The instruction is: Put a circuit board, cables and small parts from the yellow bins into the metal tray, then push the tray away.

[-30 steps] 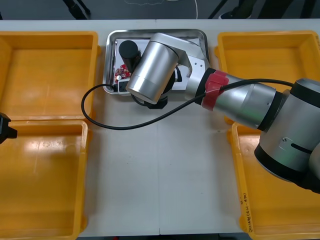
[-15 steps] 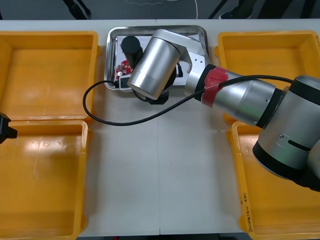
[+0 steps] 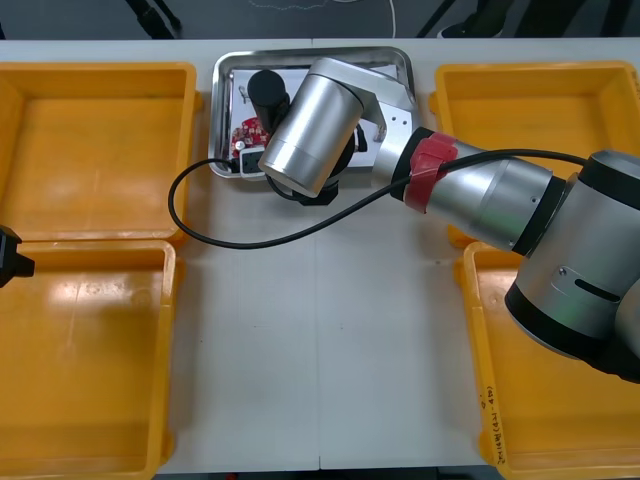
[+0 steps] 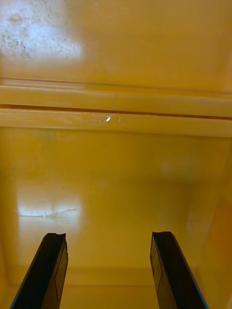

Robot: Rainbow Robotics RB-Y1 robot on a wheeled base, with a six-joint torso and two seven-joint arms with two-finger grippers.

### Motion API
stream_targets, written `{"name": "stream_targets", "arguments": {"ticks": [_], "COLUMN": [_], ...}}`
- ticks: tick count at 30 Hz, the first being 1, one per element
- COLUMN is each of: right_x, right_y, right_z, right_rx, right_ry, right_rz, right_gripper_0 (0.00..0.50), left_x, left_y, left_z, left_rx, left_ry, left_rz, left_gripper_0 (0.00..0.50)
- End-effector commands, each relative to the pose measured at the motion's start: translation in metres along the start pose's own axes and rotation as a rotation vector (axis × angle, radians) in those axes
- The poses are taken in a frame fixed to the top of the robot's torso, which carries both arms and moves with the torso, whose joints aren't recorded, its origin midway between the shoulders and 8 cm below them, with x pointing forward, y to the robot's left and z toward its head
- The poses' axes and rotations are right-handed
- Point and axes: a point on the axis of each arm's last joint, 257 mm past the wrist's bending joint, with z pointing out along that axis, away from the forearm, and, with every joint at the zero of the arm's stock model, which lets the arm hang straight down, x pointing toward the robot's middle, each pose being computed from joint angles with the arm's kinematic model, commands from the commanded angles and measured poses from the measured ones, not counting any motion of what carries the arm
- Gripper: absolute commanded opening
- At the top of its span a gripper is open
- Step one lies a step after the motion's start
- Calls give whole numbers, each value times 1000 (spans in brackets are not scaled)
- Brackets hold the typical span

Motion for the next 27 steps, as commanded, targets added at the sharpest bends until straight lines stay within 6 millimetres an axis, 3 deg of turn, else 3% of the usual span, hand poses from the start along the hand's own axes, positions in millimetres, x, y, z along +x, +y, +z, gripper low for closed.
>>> {"name": "stream_targets", "arguments": {"ticks": [1,2,4,6,10,17,27], "right_x": [-29,-30,-30,-30,-31,-32,-38], "right_y": [-35,-34,-35,-35,-35,-37,-32], "right_z": [-26,-26,-26,-27,-27,-31,-47], "right_rx": [67,67,68,69,69,66,21], "right_ry": [-51,-54,-54,-54,-54,-60,-75], "right_rz": [-45,-48,-52,-60,-69,-70,-65], "right_gripper_0": [0,0,77,238,425,500,500], "left_x": [-1,-1,-1,-1,-1,-1,-1], "left_y": [20,20,20,20,20,20,20], "left_z": [-13,-13,-13,-13,-13,-13,-13], "left_rx": [-61,-61,-61,-61,-61,-61,-61], "left_ry": [-18,-18,-18,-18,-18,-18,-18], "left_rz": [29,29,29,29,29,29,29], "left_gripper_0": [500,500,500,500,500,500,500]}}
